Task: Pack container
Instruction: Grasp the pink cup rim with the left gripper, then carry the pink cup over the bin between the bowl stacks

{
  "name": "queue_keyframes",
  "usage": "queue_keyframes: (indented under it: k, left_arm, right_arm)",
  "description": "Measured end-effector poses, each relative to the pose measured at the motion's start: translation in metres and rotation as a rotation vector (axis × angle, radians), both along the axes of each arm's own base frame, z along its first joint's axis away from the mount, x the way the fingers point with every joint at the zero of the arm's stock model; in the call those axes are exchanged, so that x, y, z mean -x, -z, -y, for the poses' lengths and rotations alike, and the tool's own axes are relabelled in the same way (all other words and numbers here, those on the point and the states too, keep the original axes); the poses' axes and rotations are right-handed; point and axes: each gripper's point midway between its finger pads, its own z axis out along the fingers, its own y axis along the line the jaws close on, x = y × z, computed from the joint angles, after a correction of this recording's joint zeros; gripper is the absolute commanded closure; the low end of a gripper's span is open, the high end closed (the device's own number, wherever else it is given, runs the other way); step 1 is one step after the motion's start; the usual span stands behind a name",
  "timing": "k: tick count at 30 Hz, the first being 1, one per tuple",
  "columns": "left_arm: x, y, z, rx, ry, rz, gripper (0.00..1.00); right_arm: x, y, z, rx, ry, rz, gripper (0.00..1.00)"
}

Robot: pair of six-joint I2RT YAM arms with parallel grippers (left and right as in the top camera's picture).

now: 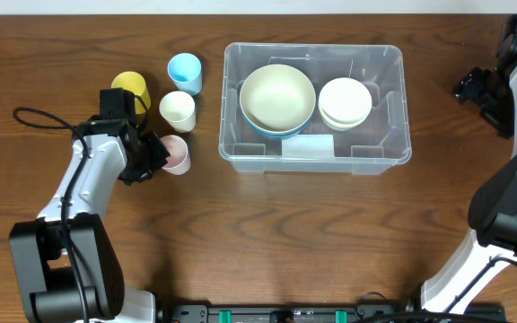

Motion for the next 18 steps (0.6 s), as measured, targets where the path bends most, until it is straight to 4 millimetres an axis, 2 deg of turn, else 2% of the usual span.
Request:
queue_keyframes:
  k: [3, 4, 7, 18]
  left_arm:
    - [0.001, 0.0, 0.001, 0.004, 0.003, -0.002, 0.81]
    - [0.001, 0.0, 0.002, 0.009, 0.004, -0.004, 0.87]
    - [0.002, 0.0, 0.005, 0.028, 0.003, -0.009, 0.94]
    - [0.016, 0.0, 0.009, 0.05, 0.009, -0.06, 0.94]
  right_arm:
    - [0.0, 0.0, 0.0, 0.0, 0.0, 0.0, 0.01]
    - [0.0, 0.0, 0.0, 0.0, 0.0, 0.0, 0.01]
    - [0.0, 0.0, 0.0, 0.0, 0.0, 0.0, 0.01]
    - [0.0, 0.0, 0.0, 0.0, 0.0, 0.0, 0.01]
